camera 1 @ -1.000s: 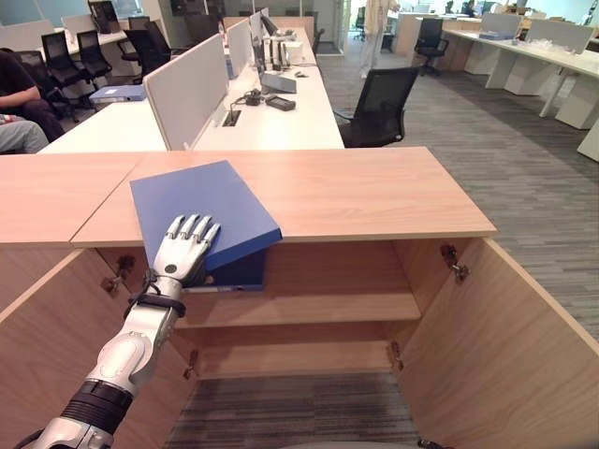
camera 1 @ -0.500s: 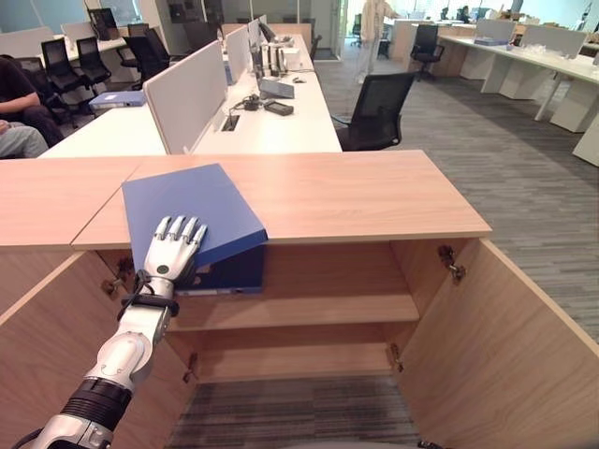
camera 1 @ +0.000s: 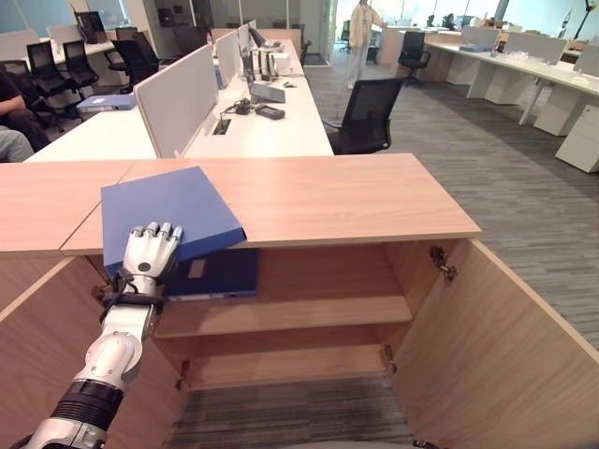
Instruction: Put the empty folder in the office cabinet
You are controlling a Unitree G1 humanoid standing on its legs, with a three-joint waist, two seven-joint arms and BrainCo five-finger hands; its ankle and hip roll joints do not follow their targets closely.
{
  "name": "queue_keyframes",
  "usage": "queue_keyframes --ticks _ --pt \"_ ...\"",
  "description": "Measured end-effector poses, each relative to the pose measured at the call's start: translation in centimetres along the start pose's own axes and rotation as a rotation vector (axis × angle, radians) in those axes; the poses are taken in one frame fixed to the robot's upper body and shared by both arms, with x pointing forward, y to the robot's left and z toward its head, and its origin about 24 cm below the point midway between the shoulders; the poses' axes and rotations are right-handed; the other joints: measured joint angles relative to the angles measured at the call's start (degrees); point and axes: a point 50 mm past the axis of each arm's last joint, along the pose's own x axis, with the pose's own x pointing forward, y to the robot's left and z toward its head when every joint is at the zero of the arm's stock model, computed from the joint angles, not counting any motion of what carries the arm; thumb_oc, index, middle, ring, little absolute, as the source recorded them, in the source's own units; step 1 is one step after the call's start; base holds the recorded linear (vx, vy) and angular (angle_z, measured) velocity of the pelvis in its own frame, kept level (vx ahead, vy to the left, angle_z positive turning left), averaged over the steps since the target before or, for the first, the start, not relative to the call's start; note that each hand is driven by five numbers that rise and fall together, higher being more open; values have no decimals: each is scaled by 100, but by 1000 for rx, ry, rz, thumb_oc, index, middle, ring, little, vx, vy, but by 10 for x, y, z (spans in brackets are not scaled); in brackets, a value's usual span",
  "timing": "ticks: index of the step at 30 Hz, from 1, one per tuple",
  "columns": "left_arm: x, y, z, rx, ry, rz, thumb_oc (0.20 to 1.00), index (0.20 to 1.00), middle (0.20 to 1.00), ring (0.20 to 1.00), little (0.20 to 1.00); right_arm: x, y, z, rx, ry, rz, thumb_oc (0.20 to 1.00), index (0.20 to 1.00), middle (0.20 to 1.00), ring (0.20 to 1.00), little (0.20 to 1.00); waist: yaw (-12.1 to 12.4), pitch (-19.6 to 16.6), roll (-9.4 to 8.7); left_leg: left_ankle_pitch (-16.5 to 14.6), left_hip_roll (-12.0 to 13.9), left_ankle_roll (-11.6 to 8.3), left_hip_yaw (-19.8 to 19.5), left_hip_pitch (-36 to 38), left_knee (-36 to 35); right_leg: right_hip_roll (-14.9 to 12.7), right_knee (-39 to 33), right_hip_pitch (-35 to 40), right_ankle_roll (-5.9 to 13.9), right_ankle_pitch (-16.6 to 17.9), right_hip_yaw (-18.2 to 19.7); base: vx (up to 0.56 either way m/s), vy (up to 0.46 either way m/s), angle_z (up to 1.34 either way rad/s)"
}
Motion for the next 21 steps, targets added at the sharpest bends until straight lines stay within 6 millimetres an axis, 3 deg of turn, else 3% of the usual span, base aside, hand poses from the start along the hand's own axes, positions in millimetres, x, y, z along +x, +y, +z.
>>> queue_keyframes --ticks 7,10,13,14,16,21 --pt "-3 -13 -10 27 51 -19 200 200 200 200 200 0 -1 2 -44 -11 -4 1000 1000 1000 1000 1000 -1 1 1 -12 7 -16 15 12 0 8 0 3 -1 0 11 0 0 0" --pt "-11 -14 -14 -55 123 -11 200 200 200 200 200 0 -2 4 -34 -16 -7 1000 1000 1000 1000 1000 3 14 -12 -14 8 -16 11 2 0 9 0 6 0 0 9 0 0 0" --pt "-28 -1 -16 -257 171 54 200 200 200 200 200 0 0 0 -4 -14 -5 1000 1000 1000 1000 1000 36 54 -26 -19 8 -8 -9 -9 0 8 -1 3 -5 -6 -6 3 11 3" --pt "-43 10 -13 -474 172 106 200 200 200 200 200 -1 1 -3 17 -3 -8 1000 1000 1000 1000 1000 79 86 -46 -22 -1 -3 -16 -13 0 0 0 3 -5 -7 -13 -22 18 7" --pt "-52 14 -4 -690 162 123 200 200 200 200 200 -1 2 -9 31 11 -7 1000 1000 1000 1000 1000 226 119 -68 -24 -12 -1 -53 -26 0 -11 2 9 9 -17 -46 -10 9 9" --pt "-65 44 7 -1210 62 212 200 200 200 200 200 -2 2 -15 79 26 -4 1000 1000 1000 1000 1000 358 210 -80 -30 -34 12 -211 -97 1 -33 3 -11 30 -39 -200 -17 5 17"
